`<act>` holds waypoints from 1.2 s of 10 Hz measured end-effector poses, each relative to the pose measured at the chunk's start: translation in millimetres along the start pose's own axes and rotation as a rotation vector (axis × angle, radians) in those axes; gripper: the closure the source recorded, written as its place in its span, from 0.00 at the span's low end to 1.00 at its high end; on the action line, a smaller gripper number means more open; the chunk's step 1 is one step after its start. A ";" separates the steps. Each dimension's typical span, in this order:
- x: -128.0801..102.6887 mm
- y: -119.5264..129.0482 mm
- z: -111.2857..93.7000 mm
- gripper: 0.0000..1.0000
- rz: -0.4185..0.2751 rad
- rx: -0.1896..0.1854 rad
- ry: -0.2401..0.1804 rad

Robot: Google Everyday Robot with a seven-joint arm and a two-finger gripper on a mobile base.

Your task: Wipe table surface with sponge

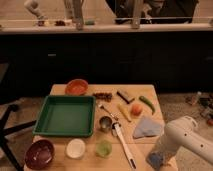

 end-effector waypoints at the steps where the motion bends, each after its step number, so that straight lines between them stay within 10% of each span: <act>1: -0.8 -0.4 -1.6 1.00 -0.001 -0.002 0.004; 12: 3.2 -13.6 7.1 1.00 -0.003 -0.041 0.013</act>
